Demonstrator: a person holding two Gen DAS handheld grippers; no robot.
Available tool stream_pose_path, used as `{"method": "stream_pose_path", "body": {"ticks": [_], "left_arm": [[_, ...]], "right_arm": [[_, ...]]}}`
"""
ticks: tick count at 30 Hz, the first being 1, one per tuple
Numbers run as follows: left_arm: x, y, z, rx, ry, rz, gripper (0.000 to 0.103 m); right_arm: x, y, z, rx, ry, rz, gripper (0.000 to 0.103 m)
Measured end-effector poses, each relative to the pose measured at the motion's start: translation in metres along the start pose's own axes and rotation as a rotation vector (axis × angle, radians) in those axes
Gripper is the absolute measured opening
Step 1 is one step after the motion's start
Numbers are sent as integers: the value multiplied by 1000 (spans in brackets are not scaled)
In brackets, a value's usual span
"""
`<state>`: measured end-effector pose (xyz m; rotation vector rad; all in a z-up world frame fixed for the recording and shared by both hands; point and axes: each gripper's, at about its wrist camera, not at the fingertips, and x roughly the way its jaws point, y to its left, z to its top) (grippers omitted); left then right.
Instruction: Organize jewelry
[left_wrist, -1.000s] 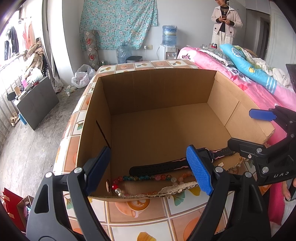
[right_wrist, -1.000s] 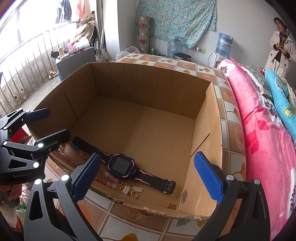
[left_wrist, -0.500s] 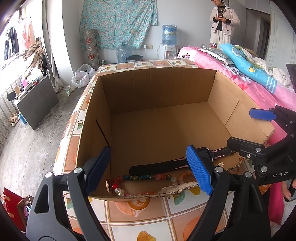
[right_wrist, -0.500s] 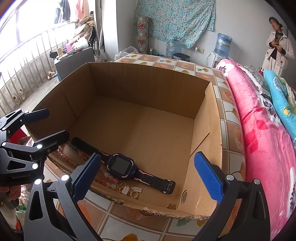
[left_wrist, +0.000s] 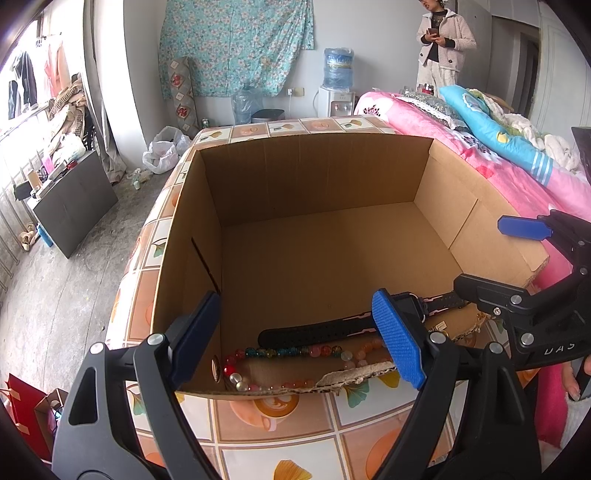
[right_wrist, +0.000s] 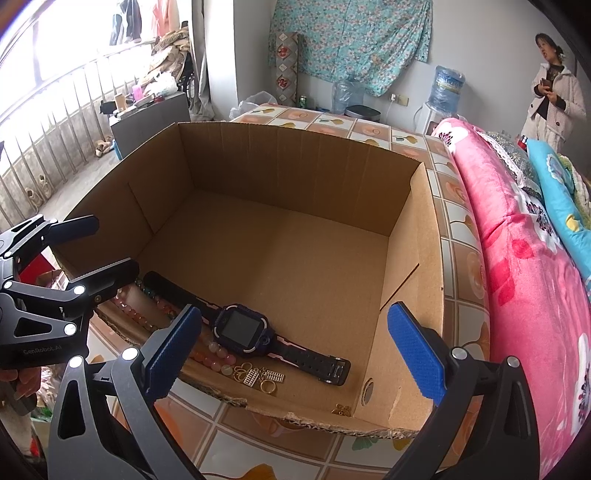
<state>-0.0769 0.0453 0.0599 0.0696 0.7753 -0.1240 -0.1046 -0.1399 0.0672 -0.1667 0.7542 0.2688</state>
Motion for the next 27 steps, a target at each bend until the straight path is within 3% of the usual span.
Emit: {"method": "stream_pose_path", "body": {"ticks": [27], "left_arm": [[0, 0, 0, -1, 0, 0, 80]], "right_arm": [[-1, 0, 0, 1, 2, -2, 98]]}}
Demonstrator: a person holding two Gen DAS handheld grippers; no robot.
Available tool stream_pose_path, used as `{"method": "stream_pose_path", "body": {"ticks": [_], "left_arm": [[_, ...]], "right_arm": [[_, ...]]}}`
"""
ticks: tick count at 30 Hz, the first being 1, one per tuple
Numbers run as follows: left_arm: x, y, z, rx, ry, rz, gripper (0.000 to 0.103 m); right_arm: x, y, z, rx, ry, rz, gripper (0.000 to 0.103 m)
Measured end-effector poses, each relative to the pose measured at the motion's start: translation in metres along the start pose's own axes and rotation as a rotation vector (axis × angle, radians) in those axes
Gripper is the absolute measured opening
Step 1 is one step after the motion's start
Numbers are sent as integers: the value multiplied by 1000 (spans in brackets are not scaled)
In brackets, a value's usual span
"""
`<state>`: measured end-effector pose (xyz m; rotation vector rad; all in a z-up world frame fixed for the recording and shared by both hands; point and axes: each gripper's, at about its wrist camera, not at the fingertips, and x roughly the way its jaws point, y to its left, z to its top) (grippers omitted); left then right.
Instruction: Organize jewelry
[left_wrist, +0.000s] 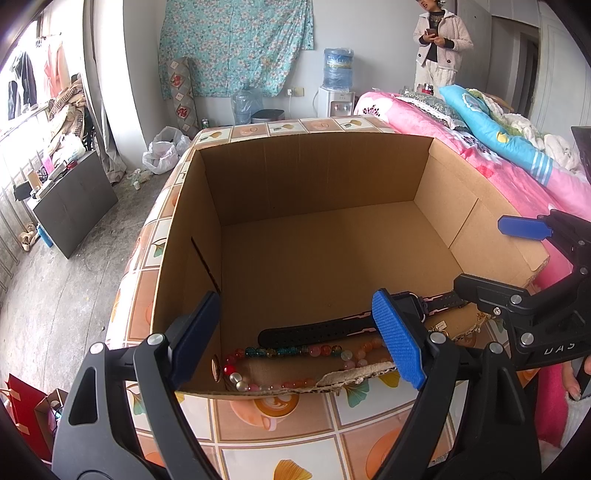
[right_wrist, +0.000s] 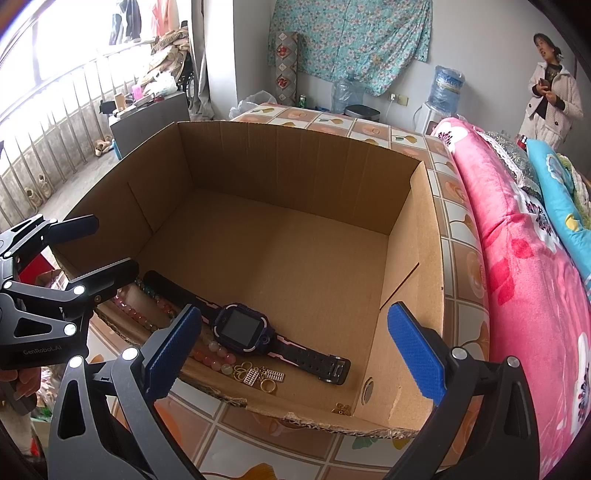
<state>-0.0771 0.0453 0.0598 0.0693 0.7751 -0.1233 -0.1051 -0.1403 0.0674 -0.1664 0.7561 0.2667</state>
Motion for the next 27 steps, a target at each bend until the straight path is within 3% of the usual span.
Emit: {"method": "stream_pose_path", "body": {"ticks": [27], "left_arm": [[0, 0, 1, 1, 2, 0, 80]], "right_arm": [[1, -2, -1, -1, 0, -2, 98]]}}
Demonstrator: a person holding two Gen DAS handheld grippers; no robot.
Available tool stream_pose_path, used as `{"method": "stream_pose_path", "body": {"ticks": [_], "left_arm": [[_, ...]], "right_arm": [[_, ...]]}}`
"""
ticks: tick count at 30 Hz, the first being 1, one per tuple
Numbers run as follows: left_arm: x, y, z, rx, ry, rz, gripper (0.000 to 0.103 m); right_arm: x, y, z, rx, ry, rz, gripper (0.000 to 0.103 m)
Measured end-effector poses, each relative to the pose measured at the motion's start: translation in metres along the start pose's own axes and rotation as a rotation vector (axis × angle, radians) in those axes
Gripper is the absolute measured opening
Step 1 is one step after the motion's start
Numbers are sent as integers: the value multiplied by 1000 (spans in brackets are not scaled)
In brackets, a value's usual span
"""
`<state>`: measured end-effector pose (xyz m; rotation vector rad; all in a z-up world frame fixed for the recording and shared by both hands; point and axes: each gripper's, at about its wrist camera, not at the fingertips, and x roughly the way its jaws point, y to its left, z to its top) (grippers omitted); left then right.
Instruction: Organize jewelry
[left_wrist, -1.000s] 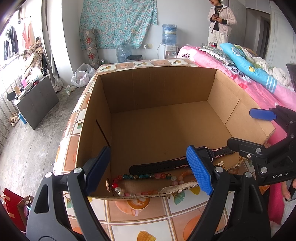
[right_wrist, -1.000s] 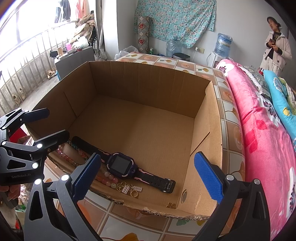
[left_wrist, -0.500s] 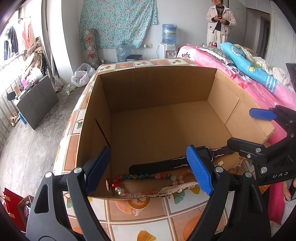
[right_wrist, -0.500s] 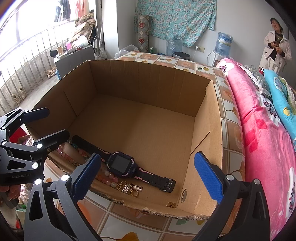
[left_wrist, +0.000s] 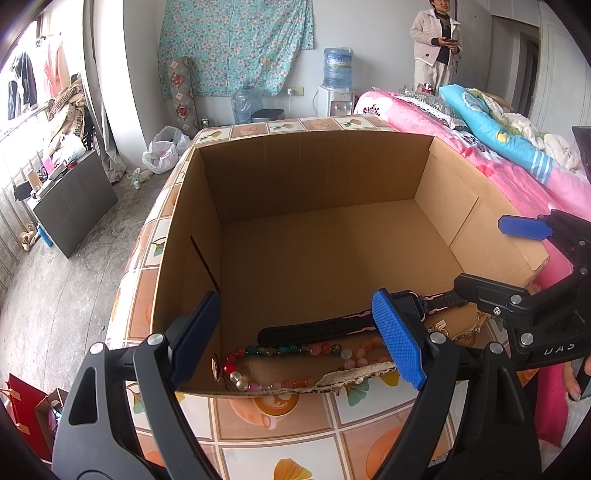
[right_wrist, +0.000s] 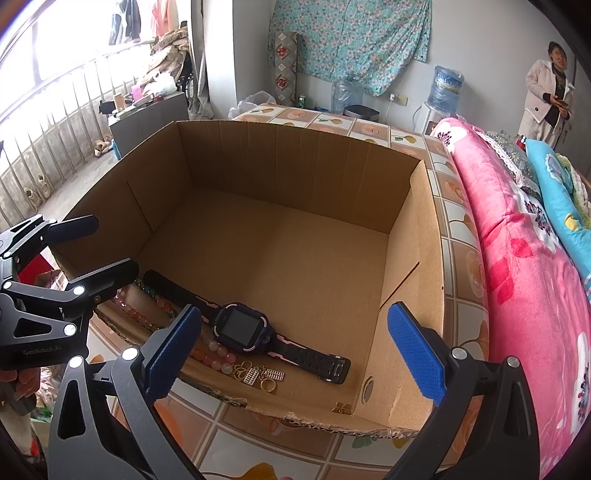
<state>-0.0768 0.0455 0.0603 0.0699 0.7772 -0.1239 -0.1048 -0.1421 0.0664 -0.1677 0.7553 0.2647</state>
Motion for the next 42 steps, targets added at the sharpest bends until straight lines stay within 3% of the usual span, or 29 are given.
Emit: {"method": "stream_pose_path", "body": {"ticks": [42], "left_arm": [[0, 0, 0, 0, 2, 0, 80]], "right_arm": [[-1, 3, -2, -1, 7, -2, 98]]}}
